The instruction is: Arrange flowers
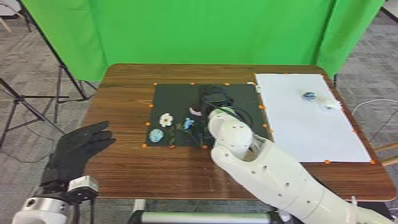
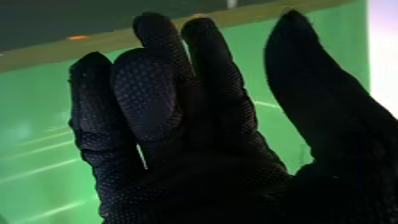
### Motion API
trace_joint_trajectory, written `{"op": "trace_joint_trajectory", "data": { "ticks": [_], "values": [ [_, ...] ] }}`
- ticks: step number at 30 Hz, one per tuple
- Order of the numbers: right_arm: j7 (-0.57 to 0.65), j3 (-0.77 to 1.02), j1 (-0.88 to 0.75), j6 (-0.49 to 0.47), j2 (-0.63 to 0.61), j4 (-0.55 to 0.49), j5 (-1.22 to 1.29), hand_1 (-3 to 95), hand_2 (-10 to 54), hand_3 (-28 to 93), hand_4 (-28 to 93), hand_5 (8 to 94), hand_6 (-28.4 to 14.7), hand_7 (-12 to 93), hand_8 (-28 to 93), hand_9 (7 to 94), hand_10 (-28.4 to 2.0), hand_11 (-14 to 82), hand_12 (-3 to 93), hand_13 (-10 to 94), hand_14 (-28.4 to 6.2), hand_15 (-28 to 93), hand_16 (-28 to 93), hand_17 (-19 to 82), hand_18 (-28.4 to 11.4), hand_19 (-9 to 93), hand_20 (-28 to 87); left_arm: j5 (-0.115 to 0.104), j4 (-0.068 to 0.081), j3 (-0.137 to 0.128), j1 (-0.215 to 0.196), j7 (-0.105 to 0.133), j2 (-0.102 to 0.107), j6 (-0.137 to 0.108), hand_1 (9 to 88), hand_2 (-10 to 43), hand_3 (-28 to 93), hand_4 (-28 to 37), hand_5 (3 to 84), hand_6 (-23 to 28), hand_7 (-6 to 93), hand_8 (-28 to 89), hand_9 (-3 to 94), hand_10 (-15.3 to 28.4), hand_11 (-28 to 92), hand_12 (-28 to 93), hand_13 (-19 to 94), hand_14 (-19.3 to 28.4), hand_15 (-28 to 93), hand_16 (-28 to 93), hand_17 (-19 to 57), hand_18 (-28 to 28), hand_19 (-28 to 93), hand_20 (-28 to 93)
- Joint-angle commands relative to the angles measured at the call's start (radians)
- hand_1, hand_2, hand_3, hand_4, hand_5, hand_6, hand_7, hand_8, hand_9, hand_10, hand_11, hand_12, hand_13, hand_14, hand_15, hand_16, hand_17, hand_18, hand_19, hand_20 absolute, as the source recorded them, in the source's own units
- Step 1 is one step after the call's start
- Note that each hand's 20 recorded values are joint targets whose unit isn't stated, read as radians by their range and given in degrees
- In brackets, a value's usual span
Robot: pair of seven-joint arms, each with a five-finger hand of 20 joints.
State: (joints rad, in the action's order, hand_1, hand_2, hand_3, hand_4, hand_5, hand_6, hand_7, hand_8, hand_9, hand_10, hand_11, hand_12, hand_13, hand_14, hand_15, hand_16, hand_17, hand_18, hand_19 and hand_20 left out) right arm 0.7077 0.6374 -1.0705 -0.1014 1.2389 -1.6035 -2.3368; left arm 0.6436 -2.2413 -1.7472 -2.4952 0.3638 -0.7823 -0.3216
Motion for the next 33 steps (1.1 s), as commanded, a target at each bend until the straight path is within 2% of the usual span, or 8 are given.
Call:
{"op": "trace_joint_trajectory", "data": {
  "ticks": [1,3,5,10,12,16,24,33],
  "values": [
    [-0.058,0.027,-0.02,-0.119,0.024,-0.035,-0.029,26.0,2.2,86,-23,56.0,-5.0,16,-11,52.8,-24.2,34.0,20.8,55,-15.9,84,19,35,-23.4,93,10,-0.006,0.0,-0.003,-0.006,0.002,0.006,0.003,27.8,4.6,83,-19.9,44.7,13.2,19.7,-11,40.4,22.3,40,10,29,28.4,68,-15,-9.2,22.4,61,9],
    [-0.057,0.034,-0.021,-0.166,0.032,-0.034,-0.032,23.4,4.4,86,-22,53.3,-3.9,15,-11,46.6,-27.0,42.4,22.0,50,-18.6,88,19,33,-24.0,93,12,-0.008,0.0,-0.004,-0.006,0.006,0.009,0.0,27.8,4.6,83,-19.9,44.7,13.2,19.7,-11,40.4,22.3,40,10,29,28.4,68,-15,-9.2,22.4,61,9],
    [-0.052,0.041,-0.02,-0.207,0.039,-0.029,-0.033,22.4,5.1,86,-22,52.2,-3.5,14,-11,43.0,-28.2,45.4,22.5,47,-20.4,90,19,32,-24.4,93,14,-0.007,0.001,-0.006,-0.003,0.004,0.008,0.003,27.8,4.6,83,-19.8,44.6,13.2,19.7,-11,40.4,22.3,40,10,29,28.4,68,-15,-9.2,22.4,61,9],
    [-0.034,0.053,-0.018,-0.285,0.052,-0.018,-0.029,21.6,5.6,86,-22,51.2,-2.8,13,-11,38.1,-28.4,48.4,24.9,43,-24.0,92,19,31,-24.7,93,17,-0.008,-0.001,-0.012,-0.01,0.006,0.002,0.001,27.7,4.6,83,-19.8,44.7,13.2,19.7,-11,40.4,22.4,40,10,29,28.4,68,-15,-9.2,22.4,61,9],
    [-0.032,0.046,-0.017,-0.264,0.047,-0.017,-0.031,21.5,5.8,85,-22,51.2,-2.8,12,-11,37.6,-28.4,48.5,25.3,42,-24.5,92,19,30,-24.7,93,17,-0.006,-0.002,-0.014,-0.013,0.005,0.0,0.002,27.7,4.6,83,-19.8,44.7,13.2,19.7,-11,40.5,22.4,40,10,29,28.4,68,-15,-9.2,22.4,61,9],
    [-0.029,0.04,-0.011,-0.239,0.041,-0.022,-0.023,21.2,6.4,85,-22,52.4,-4.1,12,-11,37.7,-28.4,48.4,25.6,42,-24.8,92,18,30,-24.8,93,18,-0.01,-0.004,-0.015,-0.019,0.011,0.001,-0.003,27.7,4.6,83,-19.9,44.7,13.2,19.7,-11,40.6,22.4,40,10,29,28.4,68,-15,-9.2,22.4,61,9],
    [-0.039,0.04,-0.003,-0.206,0.039,-0.033,0.005,20.8,6.7,85,-22,60.8,-10.4,14,-10,41.4,-28.4,49.0,24.4,44,-23.6,91,18,31,-24.5,93,20,-0.004,-0.003,-0.017,-0.017,0.003,-0.004,-0.002,27.8,4.6,82,-19.9,44.7,13.2,19.7,-11,40.6,22.4,40,10,29,28.4,68,-15,-9.2,22.4,61,9],
    [-0.017,0.021,0.003,-0.161,0.027,-0.044,0.013,21.1,6.6,84,-22,65.2,-9.8,19,-9,45.1,-28.4,49.2,22.5,47,-22.6,89,18,33,-24.7,93,21,-0.002,-0.004,-0.013,-0.015,-0.002,-0.007,-0.004,27.8,4.7,83,-20.0,44.6,13.2,19.8,-11,40.5,22.4,40,10,29,28.4,68,-15,-9.2,22.4,61,9]
  ]
}}
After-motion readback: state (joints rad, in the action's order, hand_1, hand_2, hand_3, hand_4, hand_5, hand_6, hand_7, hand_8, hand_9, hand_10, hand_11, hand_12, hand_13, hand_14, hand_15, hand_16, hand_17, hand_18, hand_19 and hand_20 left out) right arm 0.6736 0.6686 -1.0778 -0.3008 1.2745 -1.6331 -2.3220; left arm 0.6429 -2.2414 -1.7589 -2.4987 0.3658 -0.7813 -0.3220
